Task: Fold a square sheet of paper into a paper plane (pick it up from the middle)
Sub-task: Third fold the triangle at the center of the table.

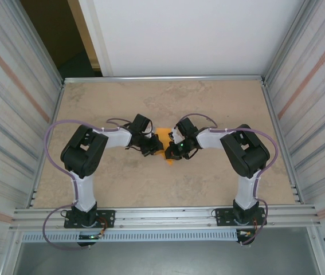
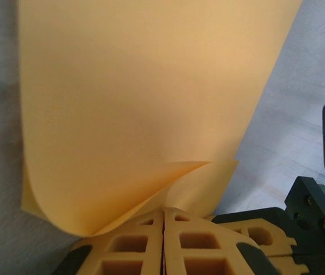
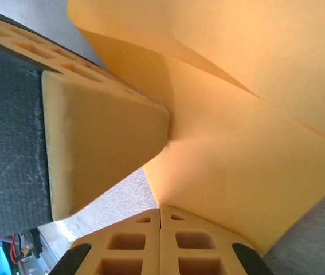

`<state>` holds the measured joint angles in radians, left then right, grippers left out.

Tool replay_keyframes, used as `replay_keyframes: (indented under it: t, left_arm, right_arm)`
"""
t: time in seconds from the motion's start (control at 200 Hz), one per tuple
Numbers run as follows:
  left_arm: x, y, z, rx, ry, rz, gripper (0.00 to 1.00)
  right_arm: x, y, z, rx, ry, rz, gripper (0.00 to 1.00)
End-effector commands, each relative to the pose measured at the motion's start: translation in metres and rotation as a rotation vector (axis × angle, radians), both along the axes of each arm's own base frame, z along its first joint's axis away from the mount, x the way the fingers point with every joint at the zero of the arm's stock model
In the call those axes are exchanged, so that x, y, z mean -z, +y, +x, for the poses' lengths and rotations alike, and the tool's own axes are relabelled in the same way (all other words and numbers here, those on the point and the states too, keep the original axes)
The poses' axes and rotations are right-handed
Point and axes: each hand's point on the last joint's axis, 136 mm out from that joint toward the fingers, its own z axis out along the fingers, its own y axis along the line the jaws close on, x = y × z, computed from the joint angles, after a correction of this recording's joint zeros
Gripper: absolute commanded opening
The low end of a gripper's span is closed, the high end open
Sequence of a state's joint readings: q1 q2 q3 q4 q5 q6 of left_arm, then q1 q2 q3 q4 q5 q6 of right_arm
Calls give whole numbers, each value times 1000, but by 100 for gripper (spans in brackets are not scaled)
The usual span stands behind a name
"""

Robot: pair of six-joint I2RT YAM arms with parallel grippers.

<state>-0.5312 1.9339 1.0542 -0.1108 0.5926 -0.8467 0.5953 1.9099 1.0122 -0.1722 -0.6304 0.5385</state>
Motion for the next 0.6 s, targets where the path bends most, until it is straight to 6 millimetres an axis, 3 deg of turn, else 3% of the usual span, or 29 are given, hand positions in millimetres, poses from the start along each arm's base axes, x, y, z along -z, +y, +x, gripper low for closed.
replay_keyframes:
  t: [0.0, 0.246, 0.426, 0.596]
  left_arm:
    - [-4, 16, 10, 16, -46, 41, 10]
    - [-3, 20, 13, 52, -77, 41, 11]
    - [15, 28, 7, 42, -45, 83, 10]
    - [33, 45, 0, 16, -4, 159, 9]
  right_arm:
    - [32, -22, -15, -3, 81, -131, 6]
    - [38, -27, -18, -8, 103, -168, 6]
    - [34, -26, -19, -19, 102, -159, 6]
    - [17, -21, -24, -37, 101, -105, 6]
